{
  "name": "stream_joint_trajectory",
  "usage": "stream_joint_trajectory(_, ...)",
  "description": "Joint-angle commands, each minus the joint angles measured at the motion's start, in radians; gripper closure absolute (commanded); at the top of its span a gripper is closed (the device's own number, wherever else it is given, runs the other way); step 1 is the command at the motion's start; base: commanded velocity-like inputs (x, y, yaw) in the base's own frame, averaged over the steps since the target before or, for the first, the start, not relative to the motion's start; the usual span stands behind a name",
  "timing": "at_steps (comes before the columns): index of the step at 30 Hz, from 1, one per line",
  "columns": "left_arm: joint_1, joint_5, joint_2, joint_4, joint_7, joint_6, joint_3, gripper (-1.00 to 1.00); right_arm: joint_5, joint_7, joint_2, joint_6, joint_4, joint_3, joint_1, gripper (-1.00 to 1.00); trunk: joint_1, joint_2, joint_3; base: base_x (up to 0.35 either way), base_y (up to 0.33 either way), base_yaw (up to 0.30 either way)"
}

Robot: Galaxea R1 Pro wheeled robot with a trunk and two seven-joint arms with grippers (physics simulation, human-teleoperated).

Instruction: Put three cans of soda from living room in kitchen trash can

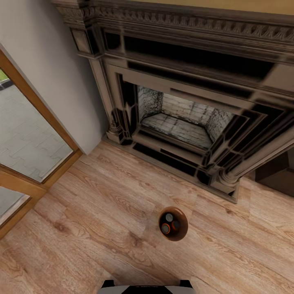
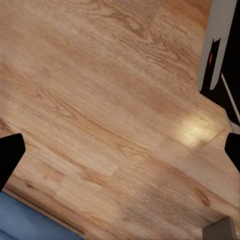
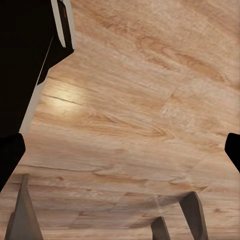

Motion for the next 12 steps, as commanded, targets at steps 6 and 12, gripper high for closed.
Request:
stream_joint_trajectory(6, 0.000, 0.000, 0.000, 0.000, 0.000, 0.000, 0.000, -1.00, 0.000, 0.000, 0.000, 0.000, 0.000, 0.000, 0.000, -1.00, 0.000, 0.000, 0.000, 0.000, 0.000, 0.000)
stream_joint_trajectory(12, 0.000, 0.000, 0.000, 0.000, 0.000, 0.000, 0.000, -1.00, 0.000, 0.000, 0.000, 0.000, 0.000, 0.000, 0.000, -1.00, 0.000, 0.000, 0.000, 0.000, 0.000, 0.000)
